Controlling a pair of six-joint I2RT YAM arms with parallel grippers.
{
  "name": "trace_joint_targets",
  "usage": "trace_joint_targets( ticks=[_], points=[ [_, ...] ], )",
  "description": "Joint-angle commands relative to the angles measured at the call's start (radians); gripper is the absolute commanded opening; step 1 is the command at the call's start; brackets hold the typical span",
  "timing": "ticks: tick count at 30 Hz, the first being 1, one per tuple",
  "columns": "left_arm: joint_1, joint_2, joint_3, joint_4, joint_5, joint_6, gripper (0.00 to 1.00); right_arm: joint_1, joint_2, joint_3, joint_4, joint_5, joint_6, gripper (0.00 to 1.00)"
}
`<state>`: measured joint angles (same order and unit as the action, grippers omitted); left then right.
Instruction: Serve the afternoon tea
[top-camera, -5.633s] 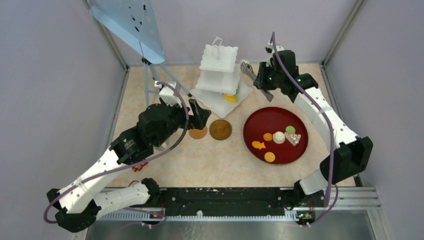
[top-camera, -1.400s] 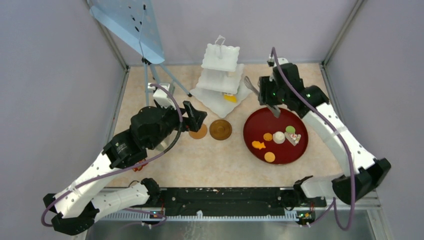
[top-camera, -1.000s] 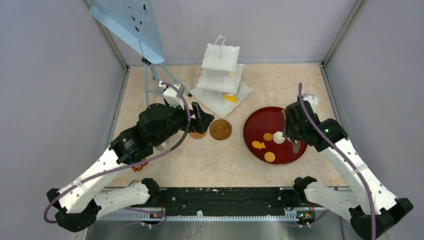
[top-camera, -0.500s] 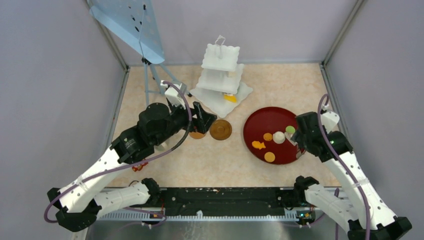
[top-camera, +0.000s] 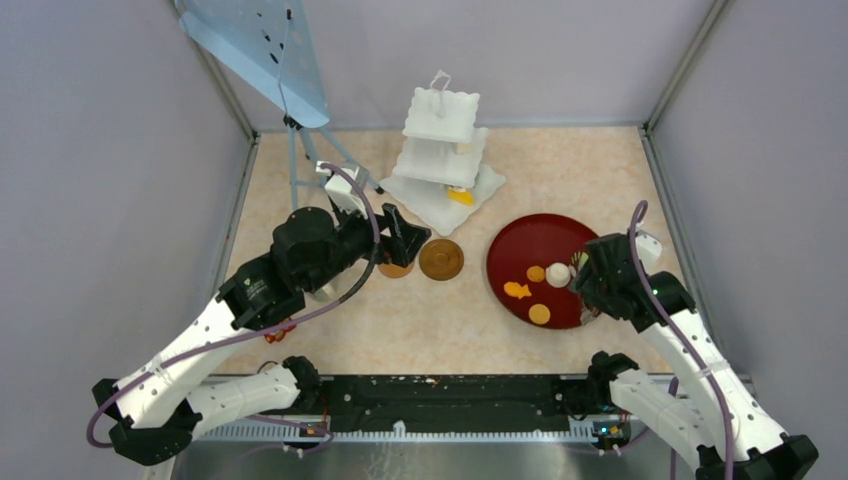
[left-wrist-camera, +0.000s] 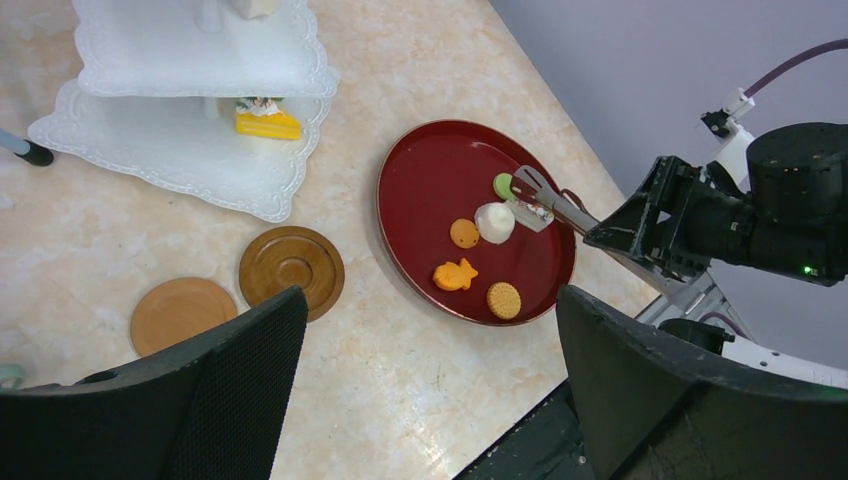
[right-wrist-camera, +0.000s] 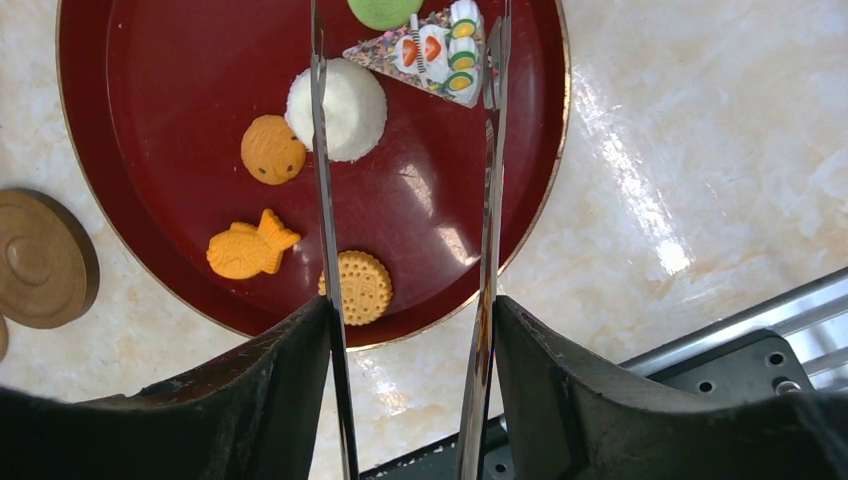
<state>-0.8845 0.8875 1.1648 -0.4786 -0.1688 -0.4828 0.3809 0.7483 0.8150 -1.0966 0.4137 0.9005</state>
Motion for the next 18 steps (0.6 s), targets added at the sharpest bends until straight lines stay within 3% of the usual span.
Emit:
trace_joint_targets(
  ticks=[1, 10, 18],
  points=[
    [0.002, 0.004, 0.01, 0.031, 0.011, 0.009, 0.99, -0.01, 0.01, -0.017, 0.09, -0.044, -0.024, 0.58],
    [0.002, -0.006, 0.003, 0.024, 0.004, 0.003, 0.99, -0.01, 0.077, -0.064, 0.308, -0.21, -0.166, 0.51],
    [0.002, -0.006, 0.003, 0.027, -0.002, 0.003, 0.99, -0.009, 0.173, -0.042, 0.443, -0.329, -0.258, 0.5]
  ],
)
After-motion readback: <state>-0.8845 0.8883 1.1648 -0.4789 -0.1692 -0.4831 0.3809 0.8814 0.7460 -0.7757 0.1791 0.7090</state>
